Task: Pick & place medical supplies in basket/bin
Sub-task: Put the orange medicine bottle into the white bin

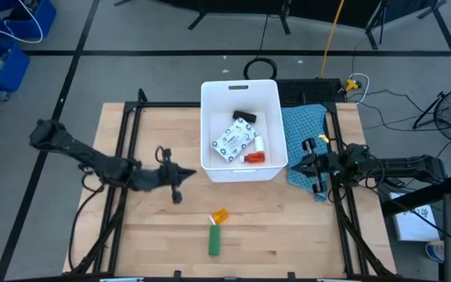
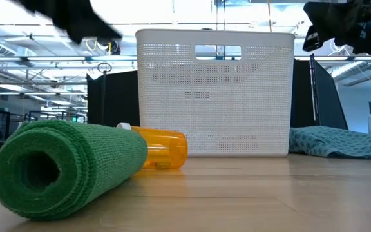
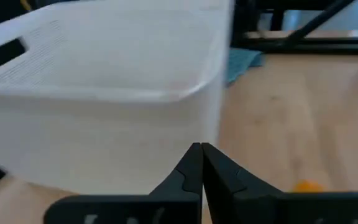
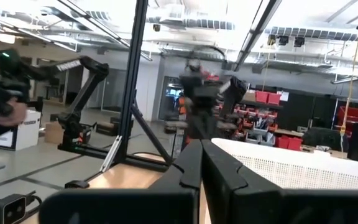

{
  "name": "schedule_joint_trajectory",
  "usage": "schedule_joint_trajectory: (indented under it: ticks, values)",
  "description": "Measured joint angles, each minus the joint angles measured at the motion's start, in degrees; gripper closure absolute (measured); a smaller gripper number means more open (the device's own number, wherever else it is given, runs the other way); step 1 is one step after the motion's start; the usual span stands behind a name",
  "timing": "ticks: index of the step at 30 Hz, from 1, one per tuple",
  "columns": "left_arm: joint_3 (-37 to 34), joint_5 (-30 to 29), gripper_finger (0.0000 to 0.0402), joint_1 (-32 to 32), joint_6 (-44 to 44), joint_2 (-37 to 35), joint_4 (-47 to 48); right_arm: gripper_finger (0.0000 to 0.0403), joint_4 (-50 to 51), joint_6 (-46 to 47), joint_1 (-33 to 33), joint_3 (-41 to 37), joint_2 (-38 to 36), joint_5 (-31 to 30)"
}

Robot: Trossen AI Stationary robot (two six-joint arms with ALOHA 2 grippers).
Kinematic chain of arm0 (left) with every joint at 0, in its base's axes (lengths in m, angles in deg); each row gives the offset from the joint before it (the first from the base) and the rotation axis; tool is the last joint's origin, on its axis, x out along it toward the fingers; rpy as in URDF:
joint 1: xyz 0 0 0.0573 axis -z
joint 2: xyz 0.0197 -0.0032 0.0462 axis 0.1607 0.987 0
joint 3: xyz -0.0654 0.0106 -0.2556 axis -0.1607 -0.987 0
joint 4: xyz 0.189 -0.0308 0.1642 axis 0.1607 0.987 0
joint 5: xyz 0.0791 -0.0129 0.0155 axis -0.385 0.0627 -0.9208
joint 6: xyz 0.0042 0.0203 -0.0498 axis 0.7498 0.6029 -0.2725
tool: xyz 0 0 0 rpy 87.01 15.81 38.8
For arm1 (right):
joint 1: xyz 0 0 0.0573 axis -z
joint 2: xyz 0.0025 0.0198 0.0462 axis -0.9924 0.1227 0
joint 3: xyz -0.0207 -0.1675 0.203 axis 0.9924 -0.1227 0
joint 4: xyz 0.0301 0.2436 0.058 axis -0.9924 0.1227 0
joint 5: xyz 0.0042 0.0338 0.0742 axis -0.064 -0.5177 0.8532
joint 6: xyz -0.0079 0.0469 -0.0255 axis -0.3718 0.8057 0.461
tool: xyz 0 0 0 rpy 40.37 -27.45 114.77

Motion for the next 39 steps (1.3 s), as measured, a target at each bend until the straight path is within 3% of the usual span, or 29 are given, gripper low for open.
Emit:
schedule_joint_trajectory:
  ticks: [5,12,18,23,27,31,39]
  values:
    - [14.91,-6.60,0.0386,7.64,-4.32,10.88,9.10,0.0403,-0.01,0.55,0.00,0.00,0.02,-0.02]
    - [31.18,-6.27,0.0329,8.97,-10.47,26.61,21.66,0.0403,-0.02,3.50,0.00,-0.02,0.02,-0.04]
    - [40.61,3.55,0.0218,6.54,-17.33,39.48,30.37,0.0403,-0.03,6.89,0.00,-0.02,0.03,-0.03]
    - [44.93,10.92,0.0121,4.70,-26.35,46.64,31.97,0.0403,0.01,10.04,-0.04,-0.02,0.04,-0.05]
    - [46.07,17.69,0.0071,2.84,-28.88,49.12,32.77,0.0403,0.01,10.17,-0.20,-0.07,0.04,-0.05]
    - [46.07,20.33,0.0049,1.23,-29.40,51.08,35.96,0.0403,0.01,9.73,-0.28,-0.07,0.11,-0.05]
    - [46.04,25.66,0.0046,-1.58,-27.27,56.23,37.49,0.0403,0.04,8.20,-0.28,-0.07,0.13,-0.07]
